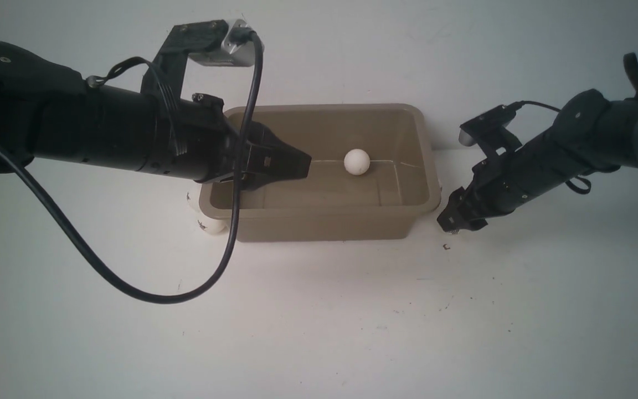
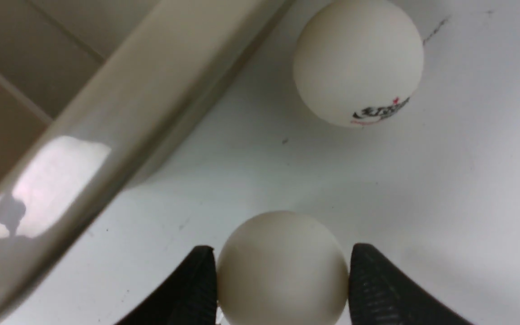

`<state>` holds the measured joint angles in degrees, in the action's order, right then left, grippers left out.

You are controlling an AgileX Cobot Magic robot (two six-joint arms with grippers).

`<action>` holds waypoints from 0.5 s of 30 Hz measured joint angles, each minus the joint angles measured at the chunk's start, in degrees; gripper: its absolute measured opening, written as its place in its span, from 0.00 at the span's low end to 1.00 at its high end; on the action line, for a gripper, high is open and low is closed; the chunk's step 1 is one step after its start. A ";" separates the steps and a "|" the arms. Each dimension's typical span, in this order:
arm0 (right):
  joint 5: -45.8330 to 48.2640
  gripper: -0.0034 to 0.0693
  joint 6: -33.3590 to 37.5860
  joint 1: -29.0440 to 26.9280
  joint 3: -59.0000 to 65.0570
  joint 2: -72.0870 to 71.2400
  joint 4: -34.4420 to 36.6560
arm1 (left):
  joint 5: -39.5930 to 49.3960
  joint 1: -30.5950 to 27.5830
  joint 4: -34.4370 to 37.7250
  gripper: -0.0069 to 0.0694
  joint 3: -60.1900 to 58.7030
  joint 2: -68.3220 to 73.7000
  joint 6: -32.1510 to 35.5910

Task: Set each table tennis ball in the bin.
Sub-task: Use the right arm to clamp the table tennis ball closest to it

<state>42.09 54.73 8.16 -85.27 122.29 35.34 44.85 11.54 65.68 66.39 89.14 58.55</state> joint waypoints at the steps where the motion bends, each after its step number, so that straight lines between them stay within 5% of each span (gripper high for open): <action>1: 0.16 0.51 -0.47 0.00 -0.05 0.00 -0.55 | 0.00 0.00 0.00 0.64 0.00 0.00 0.00; 15: -1.85 0.51 -4.00 0.02 -0.51 -1.24 -8.00 | 0.00 0.00 0.14 0.64 0.00 0.00 0.21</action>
<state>40.23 50.73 8.18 -85.78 121.05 27.33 44.85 11.54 65.83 66.39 89.14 58.75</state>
